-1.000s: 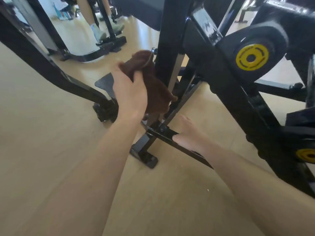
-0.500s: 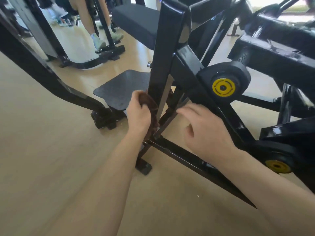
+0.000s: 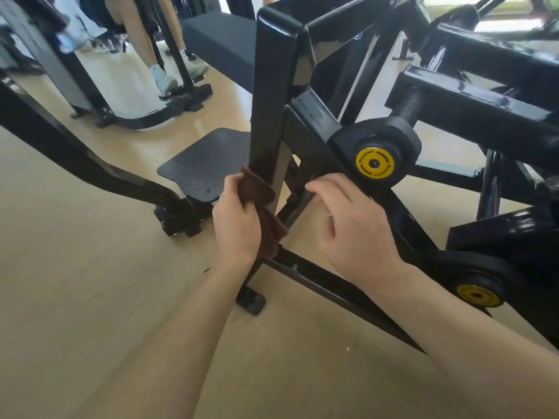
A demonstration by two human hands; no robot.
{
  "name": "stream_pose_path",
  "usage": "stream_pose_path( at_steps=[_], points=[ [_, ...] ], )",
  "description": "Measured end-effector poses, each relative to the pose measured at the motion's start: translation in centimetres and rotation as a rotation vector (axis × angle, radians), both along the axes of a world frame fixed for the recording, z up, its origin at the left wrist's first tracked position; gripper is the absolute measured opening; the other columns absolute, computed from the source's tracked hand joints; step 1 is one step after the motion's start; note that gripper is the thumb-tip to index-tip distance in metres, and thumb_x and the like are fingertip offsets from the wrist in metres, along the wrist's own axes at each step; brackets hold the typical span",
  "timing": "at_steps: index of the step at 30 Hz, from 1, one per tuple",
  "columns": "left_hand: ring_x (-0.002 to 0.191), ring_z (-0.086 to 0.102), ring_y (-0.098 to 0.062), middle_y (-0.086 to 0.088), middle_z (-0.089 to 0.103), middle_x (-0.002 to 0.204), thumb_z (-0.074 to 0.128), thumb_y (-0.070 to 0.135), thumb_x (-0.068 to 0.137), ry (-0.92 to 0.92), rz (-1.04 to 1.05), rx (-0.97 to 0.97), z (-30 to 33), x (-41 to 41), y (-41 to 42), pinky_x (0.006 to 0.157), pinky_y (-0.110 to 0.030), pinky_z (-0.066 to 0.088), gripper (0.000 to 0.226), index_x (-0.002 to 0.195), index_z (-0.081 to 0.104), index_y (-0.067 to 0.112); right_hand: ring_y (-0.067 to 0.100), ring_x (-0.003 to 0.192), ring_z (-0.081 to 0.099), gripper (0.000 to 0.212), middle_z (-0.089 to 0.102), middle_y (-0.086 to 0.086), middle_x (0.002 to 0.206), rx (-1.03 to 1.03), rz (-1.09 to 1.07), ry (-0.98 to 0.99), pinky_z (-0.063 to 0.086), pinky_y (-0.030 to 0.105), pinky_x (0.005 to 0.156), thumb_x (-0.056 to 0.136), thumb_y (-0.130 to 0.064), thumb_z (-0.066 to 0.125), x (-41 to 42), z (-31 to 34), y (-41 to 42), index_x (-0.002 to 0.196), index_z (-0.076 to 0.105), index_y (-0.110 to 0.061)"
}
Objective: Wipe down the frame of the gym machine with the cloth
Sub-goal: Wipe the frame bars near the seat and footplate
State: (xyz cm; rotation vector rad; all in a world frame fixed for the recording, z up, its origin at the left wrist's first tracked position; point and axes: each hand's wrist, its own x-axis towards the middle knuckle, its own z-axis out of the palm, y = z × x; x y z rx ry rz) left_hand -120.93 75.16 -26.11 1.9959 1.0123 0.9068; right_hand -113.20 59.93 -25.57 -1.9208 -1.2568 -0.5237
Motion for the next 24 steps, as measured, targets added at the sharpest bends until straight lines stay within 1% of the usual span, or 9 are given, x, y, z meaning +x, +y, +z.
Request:
stream_pose_path(
  at_steps=[3,7,10,12,14,16,17,21,24],
  points=[
    [0.107,0.064,-0.016,0.0,0.066,0.121,0.047,0.001,0.102,-0.094,0.03,0.081,2.3,0.3,-1.0,0.1,-0.037,0.055,0.041,0.137,0.053,0.021,0.027,0.105,0.066,0.054,0.066,0.015,0.118,0.025,0.0,-0.017,0.055,0.026,0.088,0.07,0.019,0.065,0.0,-0.2,0.1,0.121,0.066,0.003],
    [0.119,0.059,-0.01,0.002,0.064,0.132,0.05,-0.004,0.097,-0.332,-0.025,0.297,7.9,1.2,-2.6,0.106,-0.023,0.045,0.048,0.14,0.054,0.017,0.024,0.117,0.057,0.054,0.063,0.017,0.126,0.13,0.002,-0.058,0.047,0.024,0.102,0.075,0.015,0.061,0.1,0.8,0.6,0.128,0.064,0.003],
    [0.132,0.053,-0.012,-0.002,0.057,0.145,0.053,-0.004,0.096,-0.33,-0.065,0.437,8.0,1.7,-3.1,0.113,-0.013,0.035,0.05,0.142,0.055,0.016,0.028,0.128,0.054,0.054,0.062,0.016,0.134,0.192,-0.04,-0.106,0.039,0.03,0.115,0.08,0.01,0.061,-0.3,2.5,0.6,0.134,0.061,0.002],
    [0.135,0.044,0.001,0.0,0.051,0.152,0.053,-0.006,0.097,-0.291,-0.064,0.399,6.4,1.6,-2.7,0.111,-0.003,0.028,0.051,0.142,0.055,0.017,0.03,0.135,0.05,0.055,0.06,0.015,0.139,0.167,-0.12,-0.155,0.034,0.039,0.121,0.082,0.006,0.062,-0.4,3.7,0.5,0.137,0.059,0.0],
    [0.129,0.046,0.01,0.003,0.053,0.149,0.052,-0.004,0.1,-0.242,-0.054,0.238,5.3,1.3,-2.1,0.111,-0.011,0.036,0.048,0.14,0.056,0.022,0.03,0.143,0.041,0.059,0.054,0.013,0.147,0.03,-0.277,-0.199,0.017,0.041,0.128,0.086,-0.007,0.064,0.0,4.8,0.3,0.144,0.054,-0.003],
    [0.128,0.055,-0.008,0.002,0.058,0.142,0.051,-0.001,0.102,-0.184,-0.024,0.142,5.0,0.9,-1.7,0.109,-0.035,0.049,0.047,0.141,0.055,0.026,0.032,0.145,0.038,0.062,0.052,0.012,0.15,-0.143,-0.388,-0.236,0.006,0.04,0.128,0.088,-0.023,0.065,0.3,5.3,0.3,0.147,0.052,-0.007],
    [0.126,0.057,-0.015,0.0,0.06,0.139,0.05,-0.002,0.101,-0.173,-0.024,0.14,5.2,0.7,-1.8,0.106,-0.04,0.052,0.048,0.141,0.054,0.025,0.033,0.143,0.04,0.062,0.054,0.012,0.149,-0.202,-0.408,-0.243,0.007,0.041,0.127,0.089,-0.03,0.064,0.3,5.4,0.3,0.146,0.053,-0.008],
    [0.122,0.055,-0.009,-0.005,0.061,0.138,0.049,-0.003,0.096,-0.31,-0.078,0.415,8.8,0.8,-3.0,0.102,-0.009,0.043,0.048,0.14,0.055,0.015,0.032,0.132,0.047,0.055,0.062,0.008,0.136,-0.213,-0.43,-0.214,0.018,0.044,0.123,0.087,-0.035,0.064,0.0,5.9,0.5,0.137,0.06,-0.01],
    [0.131,0.051,-0.012,-0.005,0.058,0.145,0.046,0.016,0.097,-0.363,-0.122,0.604,10.6,1.8,-3.3,0.111,-0.01,0.036,0.044,0.139,0.056,0.011,0.029,0.131,0.046,0.055,0.063,0.006,0.134,-0.181,-0.42,-0.21,0.018,0.042,0.124,0.084,-0.032,0.068,0.0,6.0,0.5,0.134,0.061,-0.011]
  ],
)
